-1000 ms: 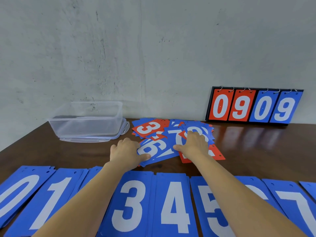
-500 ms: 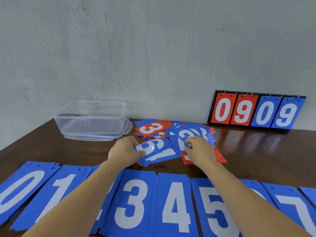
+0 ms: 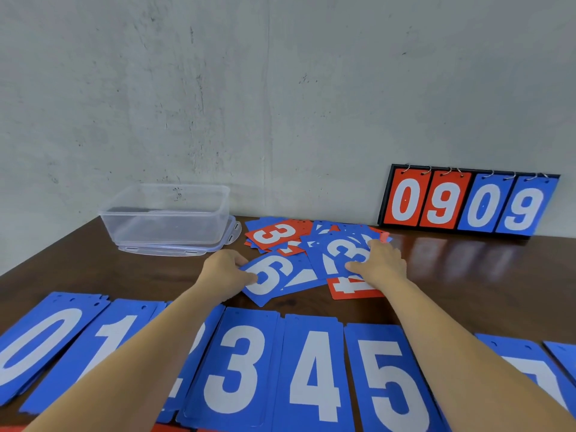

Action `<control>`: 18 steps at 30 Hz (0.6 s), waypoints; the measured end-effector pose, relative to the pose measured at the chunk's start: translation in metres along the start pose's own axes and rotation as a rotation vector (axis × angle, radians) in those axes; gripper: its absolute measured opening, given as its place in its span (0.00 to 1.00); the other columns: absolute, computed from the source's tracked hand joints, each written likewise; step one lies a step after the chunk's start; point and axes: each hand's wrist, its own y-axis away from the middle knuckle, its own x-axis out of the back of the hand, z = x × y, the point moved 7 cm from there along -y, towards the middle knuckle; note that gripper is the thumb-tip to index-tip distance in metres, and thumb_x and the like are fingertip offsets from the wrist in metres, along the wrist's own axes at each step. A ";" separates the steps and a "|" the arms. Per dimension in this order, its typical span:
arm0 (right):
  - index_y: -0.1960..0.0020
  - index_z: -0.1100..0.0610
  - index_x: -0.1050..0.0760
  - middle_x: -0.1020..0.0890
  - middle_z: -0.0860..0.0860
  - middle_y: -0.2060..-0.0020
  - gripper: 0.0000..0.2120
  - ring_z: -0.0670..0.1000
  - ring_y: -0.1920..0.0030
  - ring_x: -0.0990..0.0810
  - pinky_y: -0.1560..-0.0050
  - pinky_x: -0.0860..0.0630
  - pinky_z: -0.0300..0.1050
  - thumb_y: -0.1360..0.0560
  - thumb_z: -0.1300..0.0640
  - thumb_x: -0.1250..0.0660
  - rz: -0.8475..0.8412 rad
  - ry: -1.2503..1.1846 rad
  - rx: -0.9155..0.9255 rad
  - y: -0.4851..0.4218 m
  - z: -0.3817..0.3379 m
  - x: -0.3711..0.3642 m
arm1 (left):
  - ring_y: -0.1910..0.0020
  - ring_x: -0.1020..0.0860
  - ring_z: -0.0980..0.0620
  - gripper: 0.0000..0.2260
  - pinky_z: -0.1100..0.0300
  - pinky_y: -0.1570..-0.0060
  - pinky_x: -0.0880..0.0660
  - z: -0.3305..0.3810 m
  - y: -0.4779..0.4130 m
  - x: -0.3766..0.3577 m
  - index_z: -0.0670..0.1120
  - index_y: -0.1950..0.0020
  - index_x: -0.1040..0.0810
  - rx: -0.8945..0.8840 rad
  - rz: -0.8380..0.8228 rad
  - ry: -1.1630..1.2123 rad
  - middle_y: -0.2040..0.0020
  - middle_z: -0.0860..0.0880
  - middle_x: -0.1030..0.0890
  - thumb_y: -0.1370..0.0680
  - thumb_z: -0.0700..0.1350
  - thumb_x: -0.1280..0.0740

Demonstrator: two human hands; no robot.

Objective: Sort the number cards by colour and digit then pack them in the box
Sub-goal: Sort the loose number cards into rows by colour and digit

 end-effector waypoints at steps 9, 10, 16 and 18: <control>0.37 0.54 0.29 0.22 0.53 0.42 0.17 0.54 0.41 0.24 0.42 0.29 0.48 0.23 0.51 0.32 0.176 -0.089 -0.045 0.008 0.010 0.026 | 0.59 0.21 0.54 0.07 0.64 0.64 0.25 0.006 0.010 0.018 0.48 0.60 0.23 0.010 0.019 0.226 0.59 0.50 0.20 0.23 0.40 0.31; 0.41 0.55 0.27 0.21 0.53 0.45 0.12 0.54 0.44 0.23 0.44 0.26 0.48 0.22 0.53 0.34 0.194 -0.162 -0.056 0.009 0.014 0.031 | 0.60 0.22 0.55 0.07 0.64 0.64 0.26 0.008 0.013 0.020 0.48 0.61 0.23 0.008 0.022 0.242 0.60 0.52 0.21 0.23 0.39 0.31; 0.56 0.58 0.24 0.21 0.54 0.54 0.05 0.53 0.53 0.22 0.53 0.20 0.51 0.22 0.59 0.34 0.197 -0.669 -0.083 0.021 0.022 0.066 | 0.62 0.21 0.48 0.07 0.59 0.63 0.25 0.009 0.032 0.044 0.45 0.62 0.22 0.014 0.092 0.311 0.63 0.46 0.19 0.24 0.38 0.31; 0.57 0.57 0.26 0.21 0.55 0.54 0.05 0.56 0.50 0.21 0.49 0.20 0.52 0.23 0.59 0.32 0.183 -0.780 -0.126 0.027 0.021 0.074 | 0.62 0.22 0.48 0.05 0.59 0.64 0.25 0.006 0.040 0.052 0.44 0.60 0.21 0.027 0.114 0.346 0.64 0.46 0.19 0.24 0.38 0.31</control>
